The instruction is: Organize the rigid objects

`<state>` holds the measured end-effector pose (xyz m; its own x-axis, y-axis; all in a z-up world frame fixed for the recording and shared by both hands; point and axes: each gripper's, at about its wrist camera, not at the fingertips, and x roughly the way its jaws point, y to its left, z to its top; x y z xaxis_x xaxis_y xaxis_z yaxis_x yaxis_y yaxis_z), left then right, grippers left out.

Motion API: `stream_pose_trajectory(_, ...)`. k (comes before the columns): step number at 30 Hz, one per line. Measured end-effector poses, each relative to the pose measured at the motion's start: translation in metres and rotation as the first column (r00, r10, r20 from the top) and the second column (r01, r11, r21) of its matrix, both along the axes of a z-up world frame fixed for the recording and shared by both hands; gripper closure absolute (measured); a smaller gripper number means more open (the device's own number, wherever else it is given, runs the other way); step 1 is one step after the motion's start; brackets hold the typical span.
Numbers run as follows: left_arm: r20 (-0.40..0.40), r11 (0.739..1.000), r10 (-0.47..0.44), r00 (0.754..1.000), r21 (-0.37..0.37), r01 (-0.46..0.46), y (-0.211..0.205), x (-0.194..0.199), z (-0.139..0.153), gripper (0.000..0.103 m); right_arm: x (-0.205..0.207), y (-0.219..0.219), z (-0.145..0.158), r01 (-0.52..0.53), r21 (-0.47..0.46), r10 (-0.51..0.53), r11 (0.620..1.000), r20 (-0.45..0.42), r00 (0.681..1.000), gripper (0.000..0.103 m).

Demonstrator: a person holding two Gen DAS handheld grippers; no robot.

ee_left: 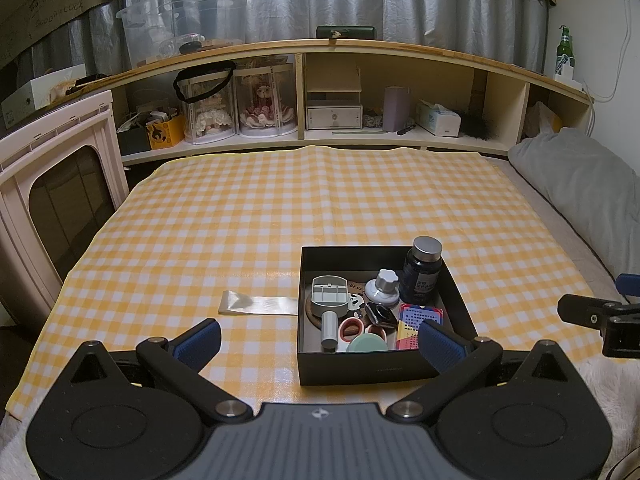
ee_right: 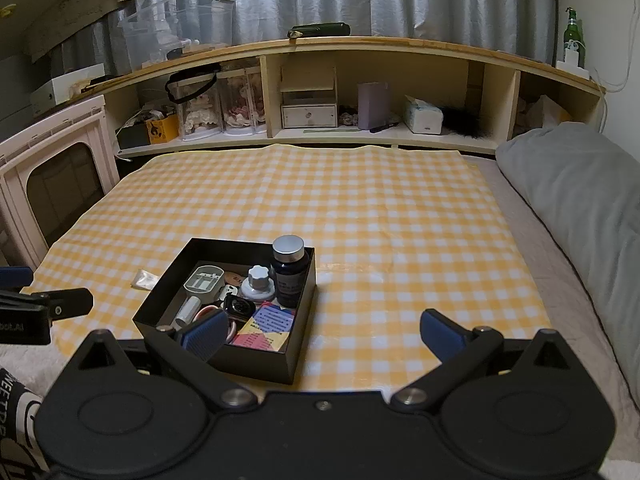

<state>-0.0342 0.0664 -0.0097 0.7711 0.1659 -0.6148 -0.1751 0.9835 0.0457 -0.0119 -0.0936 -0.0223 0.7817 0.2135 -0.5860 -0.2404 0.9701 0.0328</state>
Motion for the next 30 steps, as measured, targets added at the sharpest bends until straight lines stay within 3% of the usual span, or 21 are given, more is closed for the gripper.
stream_pose_trajectory(30,0.003,1.0,0.014,1.0,-0.008,-0.014,0.0,-0.0003,0.0005,0.0,0.0008,-0.0022,-0.0009,-0.001,-0.004,0.001,1.0,-0.003,1.0,0.0)
